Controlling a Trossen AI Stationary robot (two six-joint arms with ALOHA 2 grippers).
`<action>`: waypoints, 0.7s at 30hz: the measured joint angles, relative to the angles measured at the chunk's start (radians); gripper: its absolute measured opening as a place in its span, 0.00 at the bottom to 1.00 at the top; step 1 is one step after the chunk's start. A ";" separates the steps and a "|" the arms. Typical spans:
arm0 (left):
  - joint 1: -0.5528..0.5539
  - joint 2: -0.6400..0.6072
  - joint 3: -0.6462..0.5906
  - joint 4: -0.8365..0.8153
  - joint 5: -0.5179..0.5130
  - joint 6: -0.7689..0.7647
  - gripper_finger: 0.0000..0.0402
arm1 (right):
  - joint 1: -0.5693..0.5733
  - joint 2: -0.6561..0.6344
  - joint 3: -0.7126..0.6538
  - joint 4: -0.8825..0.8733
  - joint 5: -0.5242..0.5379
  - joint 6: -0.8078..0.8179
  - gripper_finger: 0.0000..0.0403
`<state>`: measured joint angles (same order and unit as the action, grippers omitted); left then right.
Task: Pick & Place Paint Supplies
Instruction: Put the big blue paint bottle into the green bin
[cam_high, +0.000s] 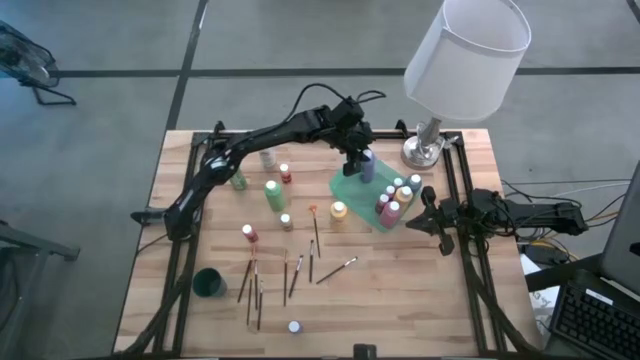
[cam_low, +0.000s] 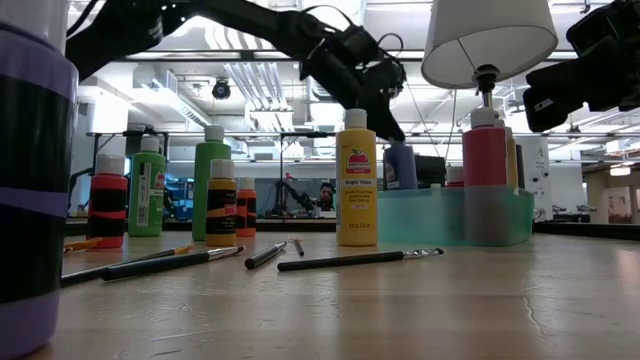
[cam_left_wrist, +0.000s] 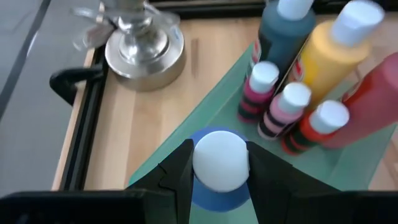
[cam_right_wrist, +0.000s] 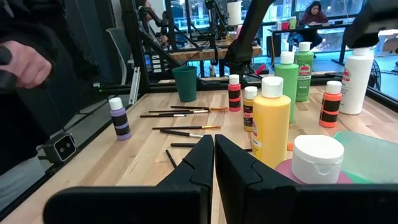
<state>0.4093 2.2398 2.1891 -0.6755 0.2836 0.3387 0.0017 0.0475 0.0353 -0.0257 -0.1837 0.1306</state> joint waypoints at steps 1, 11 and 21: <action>0.002 0.003 0.000 -0.006 0.001 -0.002 0.31 | 0.000 0.000 0.000 0.000 0.000 0.000 0.03; 0.010 0.004 -0.019 -0.027 0.004 0.001 0.31 | 0.000 0.000 0.000 0.000 0.000 0.000 0.03; 0.011 0.002 -0.033 -0.011 0.005 0.003 0.36 | 0.000 0.000 0.000 0.000 0.000 0.000 0.03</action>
<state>0.4198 2.2414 2.1557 -0.6863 0.2888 0.3416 0.0020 0.0472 0.0353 -0.0257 -0.1834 0.1303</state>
